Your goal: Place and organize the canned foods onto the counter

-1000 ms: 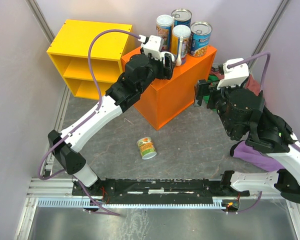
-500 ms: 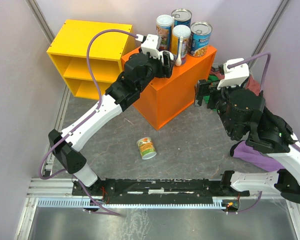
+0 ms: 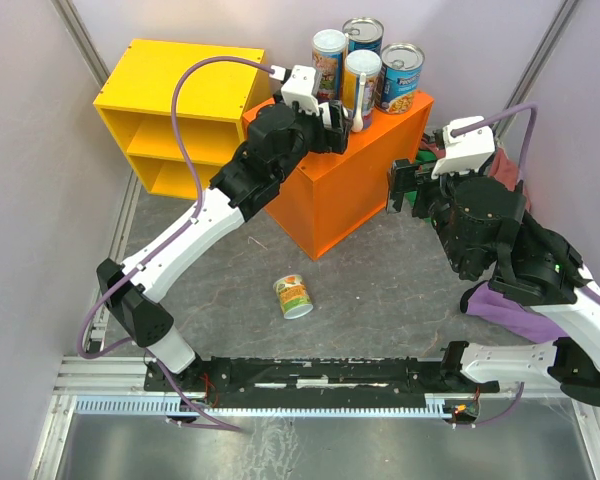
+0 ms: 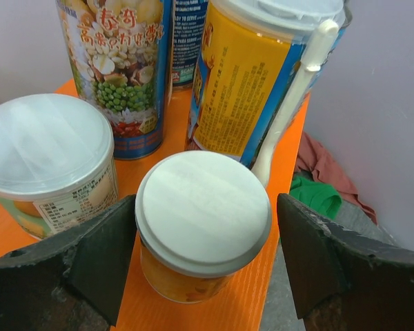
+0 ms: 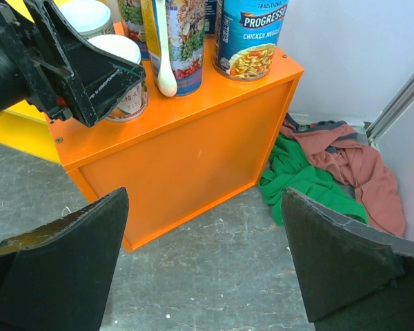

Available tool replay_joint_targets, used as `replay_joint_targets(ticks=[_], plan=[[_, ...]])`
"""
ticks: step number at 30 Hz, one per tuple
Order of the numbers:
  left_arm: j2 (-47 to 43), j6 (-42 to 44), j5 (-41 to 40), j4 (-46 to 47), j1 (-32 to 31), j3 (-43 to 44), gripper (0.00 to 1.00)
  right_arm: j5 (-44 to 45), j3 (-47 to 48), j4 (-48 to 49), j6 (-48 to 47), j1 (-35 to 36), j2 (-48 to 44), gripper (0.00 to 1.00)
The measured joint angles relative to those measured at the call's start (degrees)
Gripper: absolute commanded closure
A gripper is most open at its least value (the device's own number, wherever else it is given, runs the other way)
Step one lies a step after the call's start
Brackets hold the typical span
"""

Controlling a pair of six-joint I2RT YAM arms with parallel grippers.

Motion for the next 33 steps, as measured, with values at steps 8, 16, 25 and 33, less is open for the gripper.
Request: replay_joint_targets(ticks=[8,16,25,33], plan=[[0.0,0.0,0.0,0.0,0.0,1.4,0.12,0.0,0.0,0.0,0.3,0.0,0.0,0.01],[-2.4,-1.1,0.3,-1.3,0.0,0.8,0.10,0.0,0.0,-0.5,0.6,0.0,0.6,0.01],[-19.9,-7.3,0.5,-9.3,-2.1,-5.9,0.09,-0.1,0.0,-3.0,3.8,0.0,1.8,0.01],[-32.5,-20.0,0.5,-22.4,-3.3,-16.1,0.13,-1.1,-0.6,-6.3,9.7,0.0,1.9,0.01]])
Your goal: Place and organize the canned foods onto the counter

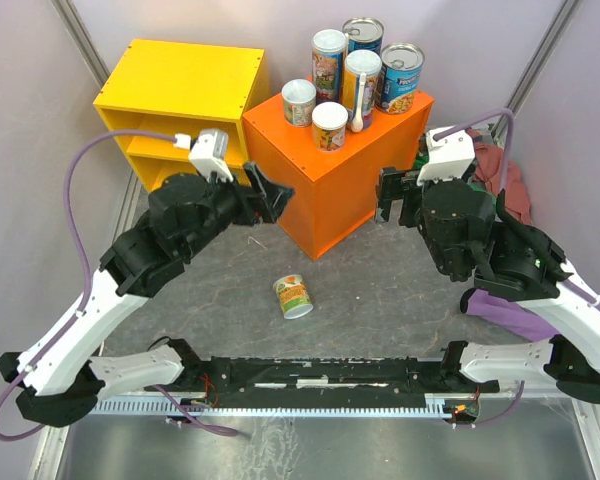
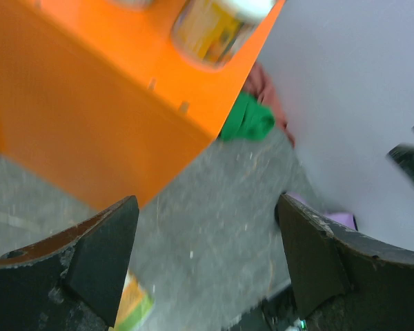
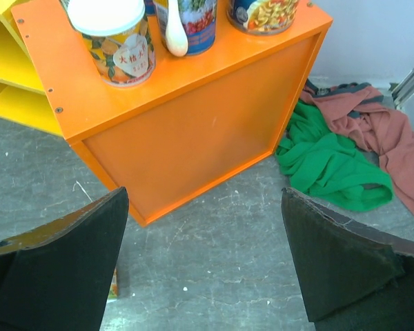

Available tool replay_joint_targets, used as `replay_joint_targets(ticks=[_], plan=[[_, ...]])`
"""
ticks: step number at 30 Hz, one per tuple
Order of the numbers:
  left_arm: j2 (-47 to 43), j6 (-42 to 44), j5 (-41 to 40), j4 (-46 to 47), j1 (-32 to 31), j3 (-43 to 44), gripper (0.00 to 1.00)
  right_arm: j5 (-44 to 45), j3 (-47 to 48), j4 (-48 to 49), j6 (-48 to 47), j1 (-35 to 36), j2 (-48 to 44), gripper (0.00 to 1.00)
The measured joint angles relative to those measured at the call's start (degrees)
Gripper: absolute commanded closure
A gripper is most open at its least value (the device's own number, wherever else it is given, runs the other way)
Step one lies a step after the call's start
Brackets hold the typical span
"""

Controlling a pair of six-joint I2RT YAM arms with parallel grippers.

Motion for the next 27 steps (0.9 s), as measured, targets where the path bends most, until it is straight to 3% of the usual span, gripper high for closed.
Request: replay_joint_targets(ticks=[8,18,27], plan=[[-9.6,-12.0,0.1,-10.0,-0.3,-16.9,0.13,-1.6,-1.9,-4.0,6.1,0.0,0.0,0.01],[-13.4,-26.0,2.3,-9.5,-0.6,-36.7,0.11,-2.0,-5.8,-8.3,13.5,0.0,-2.4,0.01],[-9.5,-34.6,1.6,-7.1,-1.0,-40.8,0.07,-2.2,-8.9,-10.7,17.3,0.0,-4.3,0.01]])
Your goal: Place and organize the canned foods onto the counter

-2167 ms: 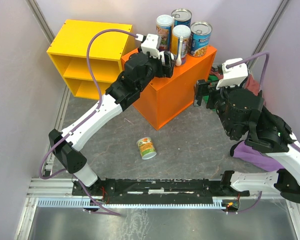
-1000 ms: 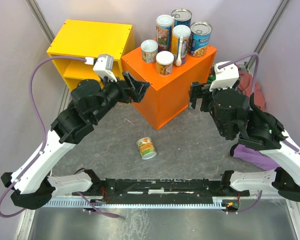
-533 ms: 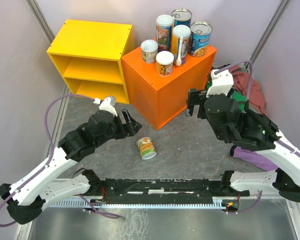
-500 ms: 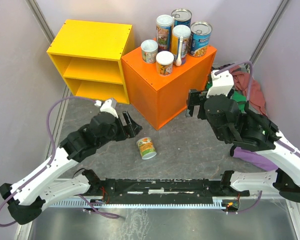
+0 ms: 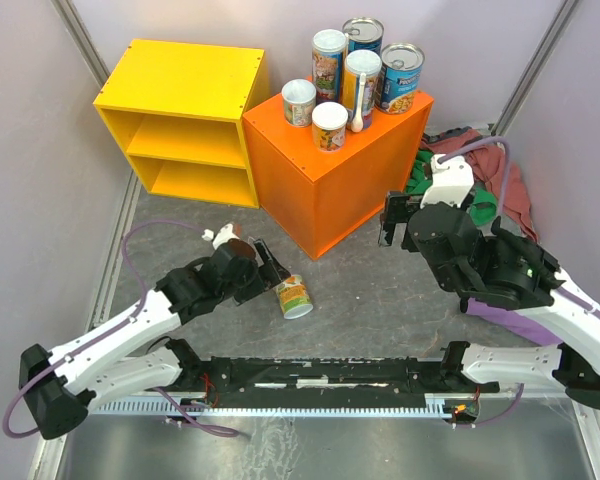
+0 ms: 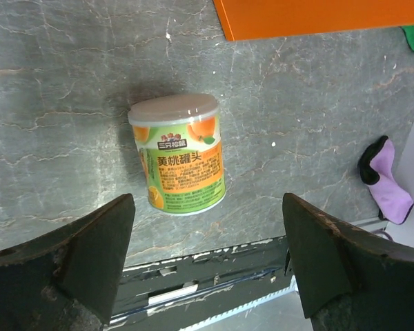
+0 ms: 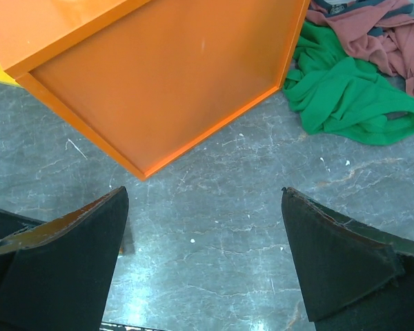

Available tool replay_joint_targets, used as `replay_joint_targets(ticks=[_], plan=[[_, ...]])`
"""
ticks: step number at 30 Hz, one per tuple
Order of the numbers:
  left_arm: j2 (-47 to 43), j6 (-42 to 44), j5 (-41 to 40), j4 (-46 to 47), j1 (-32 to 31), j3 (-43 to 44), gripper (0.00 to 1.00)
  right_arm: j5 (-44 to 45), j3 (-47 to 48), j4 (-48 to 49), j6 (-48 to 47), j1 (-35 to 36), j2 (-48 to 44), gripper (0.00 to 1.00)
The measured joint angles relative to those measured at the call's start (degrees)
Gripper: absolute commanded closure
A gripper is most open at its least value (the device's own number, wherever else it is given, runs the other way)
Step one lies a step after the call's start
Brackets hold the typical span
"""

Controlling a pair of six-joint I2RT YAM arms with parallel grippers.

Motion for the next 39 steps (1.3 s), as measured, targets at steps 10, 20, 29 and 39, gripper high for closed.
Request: replay_joint_targets(ticks=[10,20,29,39], plan=[[8.6,-5.0,0.4,4.5,-0.4,-1.0,0.04,-0.9,-1.7,0.0,0.6,0.0,0.0,0.01],[13.9,-5.7,0.8,7.7,-0.9,-1.2,0.02,-1.4,-0.8,-1.5,0.5,-0.1,2.1,0.01],[18.6,-6.9,1.5,8.5,-1.9,-1.2,0.00,-4.2,-0.3,-2.2,0.4,-2.1,3.3,0.01],[25.4,-7.1,1.4,8.6,-2.0,-0.1,0.01,-7.7,-0.3,-2.1,0.1,-4.5,3.2,0.01]])
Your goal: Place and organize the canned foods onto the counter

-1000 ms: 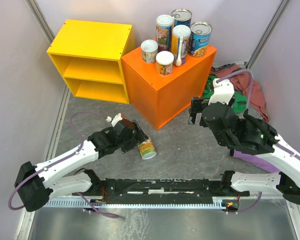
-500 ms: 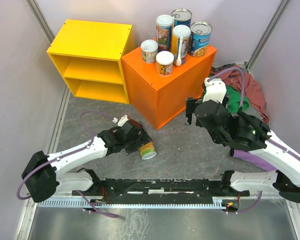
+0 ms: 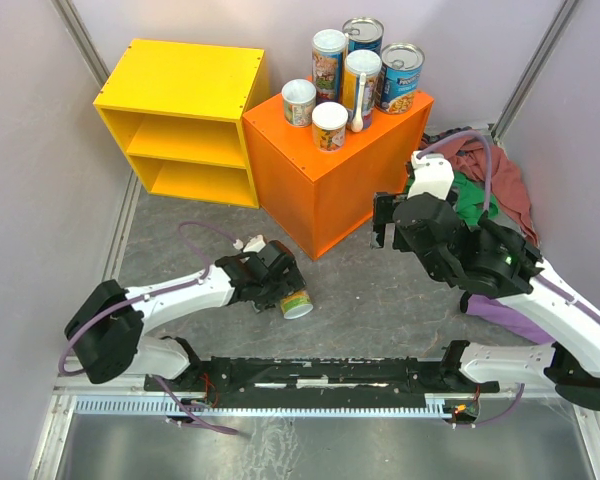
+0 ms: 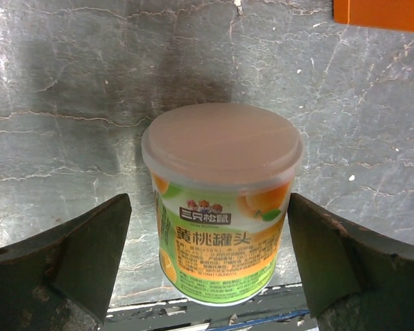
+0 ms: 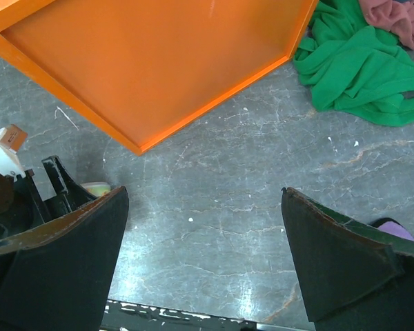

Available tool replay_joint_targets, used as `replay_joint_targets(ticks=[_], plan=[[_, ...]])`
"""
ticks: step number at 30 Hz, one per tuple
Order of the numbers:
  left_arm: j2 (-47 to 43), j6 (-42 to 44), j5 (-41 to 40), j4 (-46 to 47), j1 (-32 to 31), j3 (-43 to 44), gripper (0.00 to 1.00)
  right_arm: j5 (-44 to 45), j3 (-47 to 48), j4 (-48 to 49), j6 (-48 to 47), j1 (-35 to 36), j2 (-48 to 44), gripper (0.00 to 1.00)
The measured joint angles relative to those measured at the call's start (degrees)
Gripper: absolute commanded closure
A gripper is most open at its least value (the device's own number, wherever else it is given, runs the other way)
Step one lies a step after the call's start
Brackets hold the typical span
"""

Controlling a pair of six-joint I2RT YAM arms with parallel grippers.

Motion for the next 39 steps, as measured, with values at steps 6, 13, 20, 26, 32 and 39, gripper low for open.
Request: replay_joint_targets(ticks=[6,13,20,26,32,39], plan=[[3.0,0.0,-0.2,1.2,-0.2,0.8,0.01,-1.7,-0.1,0.4,-0.5,-1.9,0.0,0.01],[7.1,0.0,-0.2,2.6,-0.2,1.7,0.02,-3.8,-0.5,1.1,-1.4,-4.0,0.0,0.01],[8.0,0.2,-0.1,5.8,-0.2,1.3,0.26,-5.2,-0.5,1.3,-1.8,-5.5,0.0,0.01],[5.4,3.0,-0.5,10.7,-0.3,-2.2,0.50,-5.9,-0.5,1.3,-2.4,-5.8,0.3,0.01],[2.5,8.0,-2.1,12.0,-0.6,-4.7,0.77,-6.0,-0.5,1.3,-2.8,-5.8,0.8,0.01],[-1.3,15.9,-7.2,12.2,-6.1,-5.6,0.87,-5.6,-0.5,1.2,-2.7,-6.5,0.3,0.01]])
